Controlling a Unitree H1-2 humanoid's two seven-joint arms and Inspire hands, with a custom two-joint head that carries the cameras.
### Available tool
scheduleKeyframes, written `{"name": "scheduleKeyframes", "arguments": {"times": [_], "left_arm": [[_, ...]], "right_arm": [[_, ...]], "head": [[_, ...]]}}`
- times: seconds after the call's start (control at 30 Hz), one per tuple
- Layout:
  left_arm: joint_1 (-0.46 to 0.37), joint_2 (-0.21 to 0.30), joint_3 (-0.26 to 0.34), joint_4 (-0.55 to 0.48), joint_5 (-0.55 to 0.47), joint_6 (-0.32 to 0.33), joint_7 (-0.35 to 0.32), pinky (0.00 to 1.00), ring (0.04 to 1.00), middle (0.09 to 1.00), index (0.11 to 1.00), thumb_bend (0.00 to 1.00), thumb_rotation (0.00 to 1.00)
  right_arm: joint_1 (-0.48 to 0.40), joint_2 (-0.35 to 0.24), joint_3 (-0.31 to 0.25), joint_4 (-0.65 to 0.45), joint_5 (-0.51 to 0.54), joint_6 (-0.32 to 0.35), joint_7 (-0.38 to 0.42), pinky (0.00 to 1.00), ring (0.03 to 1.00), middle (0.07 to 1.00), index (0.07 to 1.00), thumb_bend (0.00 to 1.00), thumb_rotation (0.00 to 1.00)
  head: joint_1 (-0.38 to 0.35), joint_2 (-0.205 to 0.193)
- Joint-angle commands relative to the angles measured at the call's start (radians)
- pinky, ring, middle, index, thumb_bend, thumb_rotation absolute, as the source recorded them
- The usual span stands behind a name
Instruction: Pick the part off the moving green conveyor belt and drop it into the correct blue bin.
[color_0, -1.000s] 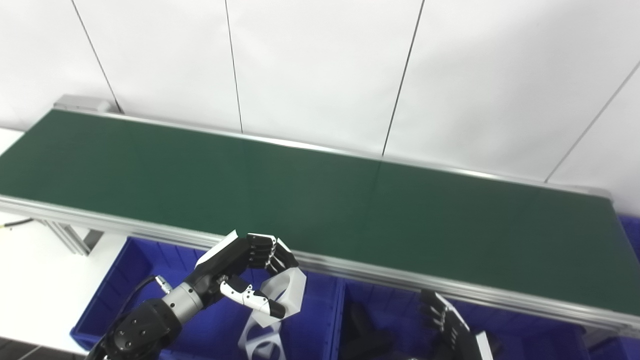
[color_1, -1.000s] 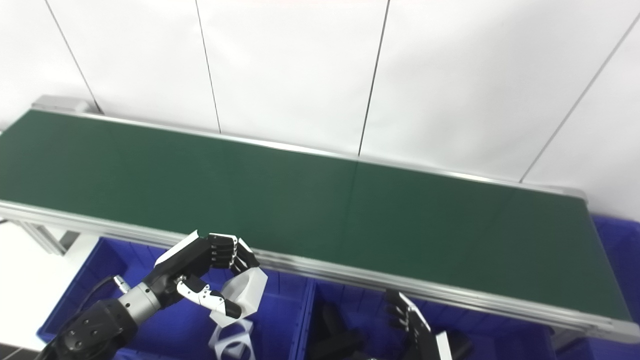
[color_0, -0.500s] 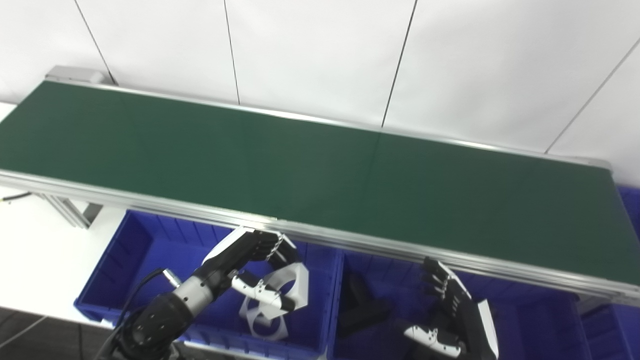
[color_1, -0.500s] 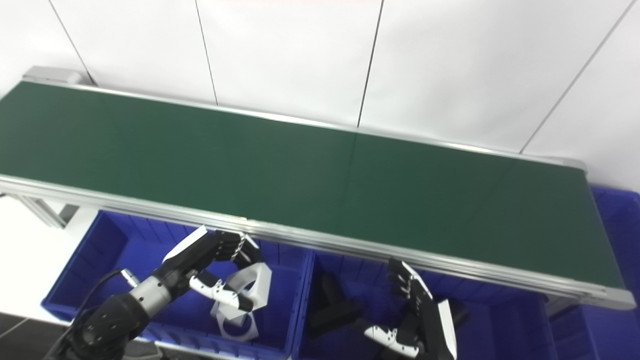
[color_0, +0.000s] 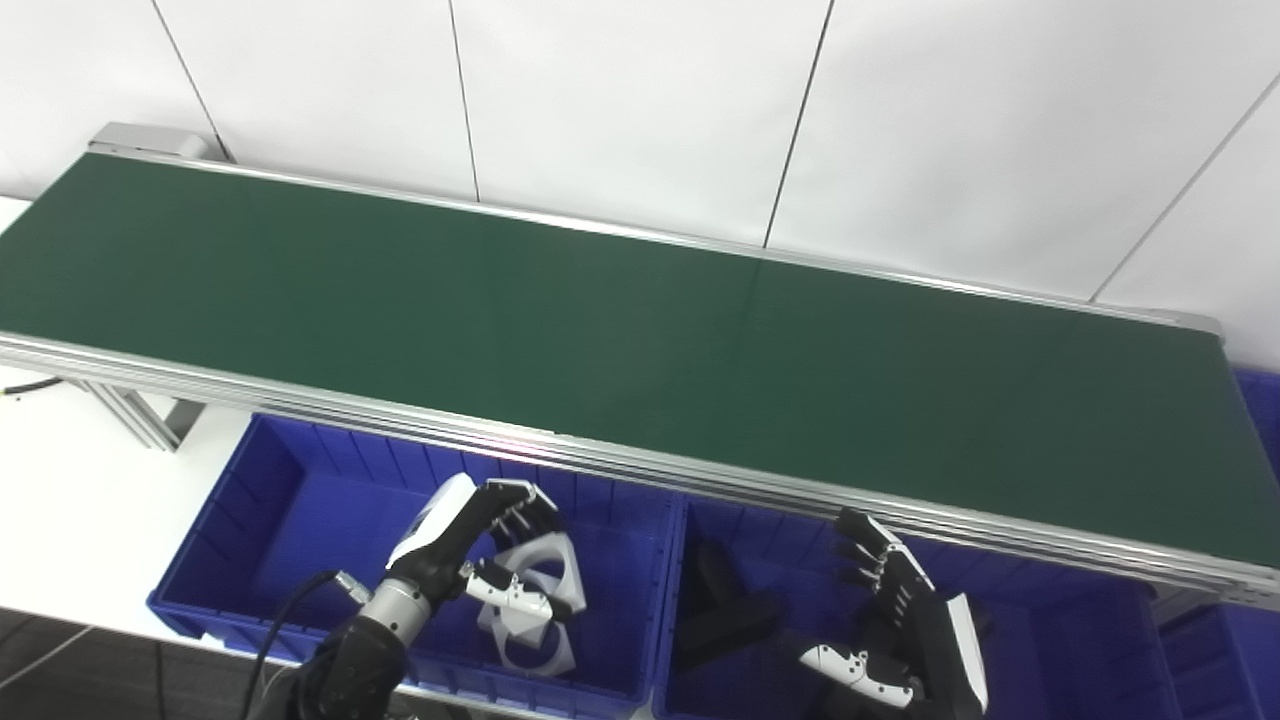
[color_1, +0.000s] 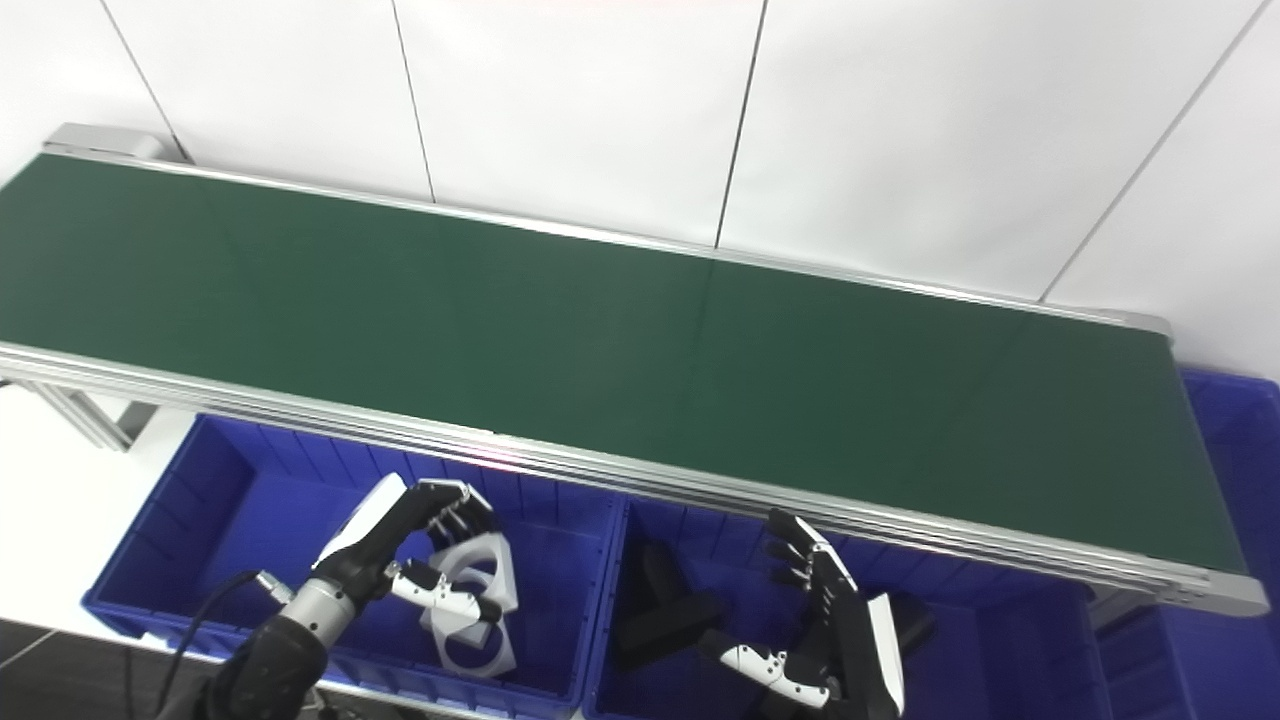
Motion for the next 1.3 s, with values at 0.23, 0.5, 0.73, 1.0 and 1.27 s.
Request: {"name": "scheduleKeyframes", "arguments": {"times": [0.23, 0.5, 0.73, 1.0, 1.27], "left_arm": [[-0.048, -0.051, 0.019, 0.104, 0.099, -0.117, 0.251, 0.4, 0.453, 0.493, 0.482, 0.48, 0.0], [-0.041, -0.077, 0.024, 0.139, 0.136, -0.128, 0.376, 0.35, 0.449, 0.519, 0.515, 0.48, 0.0], [-0.004, -0.061, 0.018, 0.025, 0.057, -0.013, 0.217, 0.55, 0.627, 0.646, 0.502, 0.51, 0.03], [0.016, -0.001, -0.036, -0.079, 0.023, 0.074, 0.01, 0.74, 0.821, 0.831, 0.793, 0.82, 0.0], [0.03, 0.027, -0.049, -0.131, -0.032, 0.112, -0.099, 0.76, 0.857, 0.857, 0.808, 0.82, 0.0]], "right_arm": [[-0.008, 0.011, -0.008, -0.018, -0.012, -0.046, 0.014, 0.71, 0.793, 0.829, 0.824, 0.66, 0.0], [-0.004, 0.017, -0.013, -0.02, -0.017, -0.045, 0.017, 0.7, 0.789, 0.826, 0.826, 0.66, 0.0], [0.004, 0.015, -0.019, -0.024, -0.031, -0.044, 0.014, 0.69, 0.783, 0.821, 0.823, 0.66, 0.0], [0.007, 0.016, -0.022, -0.025, -0.031, -0.045, 0.018, 0.68, 0.775, 0.813, 0.801, 0.66, 0.0], [0.013, 0.02, -0.023, -0.036, -0.029, -0.039, 0.024, 0.69, 0.777, 0.814, 0.798, 0.66, 0.0]], "head": [[-0.003, 0.0], [-0.002, -0.001], [0.003, 0.001], [-0.003, 0.005], [-0.02, 0.013]]}}
